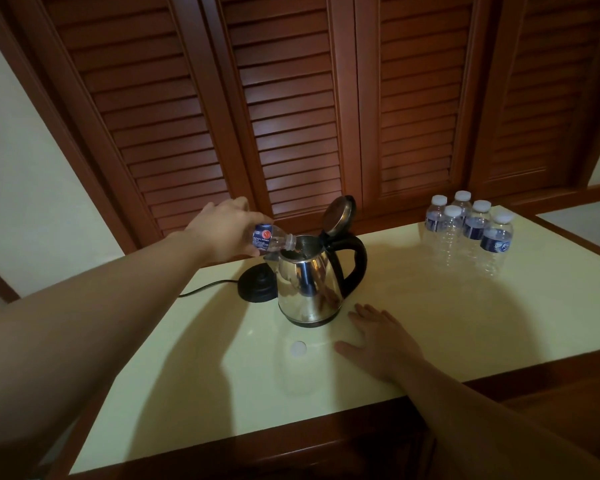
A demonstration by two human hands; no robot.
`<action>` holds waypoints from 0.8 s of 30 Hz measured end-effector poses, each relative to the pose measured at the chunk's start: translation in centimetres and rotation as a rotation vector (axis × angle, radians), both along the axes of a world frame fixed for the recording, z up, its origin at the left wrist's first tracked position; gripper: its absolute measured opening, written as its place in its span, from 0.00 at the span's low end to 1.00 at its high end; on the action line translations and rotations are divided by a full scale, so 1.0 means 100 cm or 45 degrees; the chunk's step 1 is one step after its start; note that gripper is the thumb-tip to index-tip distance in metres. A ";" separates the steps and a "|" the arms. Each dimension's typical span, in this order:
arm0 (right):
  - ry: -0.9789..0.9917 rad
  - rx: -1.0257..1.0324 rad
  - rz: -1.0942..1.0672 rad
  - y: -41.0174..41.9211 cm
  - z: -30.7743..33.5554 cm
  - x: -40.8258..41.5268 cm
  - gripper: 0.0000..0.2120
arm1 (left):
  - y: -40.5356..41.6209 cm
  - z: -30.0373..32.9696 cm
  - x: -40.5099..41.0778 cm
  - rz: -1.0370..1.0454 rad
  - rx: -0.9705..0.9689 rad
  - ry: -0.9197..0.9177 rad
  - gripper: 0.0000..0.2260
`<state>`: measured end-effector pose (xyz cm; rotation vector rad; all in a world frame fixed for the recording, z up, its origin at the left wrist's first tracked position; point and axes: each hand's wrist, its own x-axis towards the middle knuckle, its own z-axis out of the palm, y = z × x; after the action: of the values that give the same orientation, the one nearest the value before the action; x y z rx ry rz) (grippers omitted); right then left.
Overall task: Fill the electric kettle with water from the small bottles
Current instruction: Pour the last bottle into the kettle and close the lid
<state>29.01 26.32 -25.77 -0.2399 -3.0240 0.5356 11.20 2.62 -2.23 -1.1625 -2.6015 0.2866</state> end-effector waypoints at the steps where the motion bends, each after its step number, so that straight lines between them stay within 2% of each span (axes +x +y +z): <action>1: 0.003 -0.002 -0.003 0.001 -0.001 0.000 0.43 | 0.001 0.000 -0.001 -0.006 -0.016 0.008 0.31; 7: 0.007 -0.003 -0.005 0.001 -0.002 0.000 0.43 | 0.004 0.004 0.002 -0.076 -0.103 0.090 0.30; 14: 0.007 0.010 -0.005 0.000 -0.002 -0.001 0.43 | 0.005 0.005 0.002 -0.225 -0.186 0.324 0.27; 19: 0.008 0.021 0.003 -0.001 -0.001 0.002 0.43 | 0.000 -0.008 0.001 -0.121 -0.054 0.260 0.28; 24: 0.003 0.012 0.013 -0.001 0.004 0.002 0.42 | -0.008 -0.039 0.005 0.126 0.347 -0.001 0.30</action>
<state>29.16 26.20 -25.40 -0.2231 -3.0266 0.5215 11.67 1.78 -6.09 -0.9425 -2.6006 -0.0488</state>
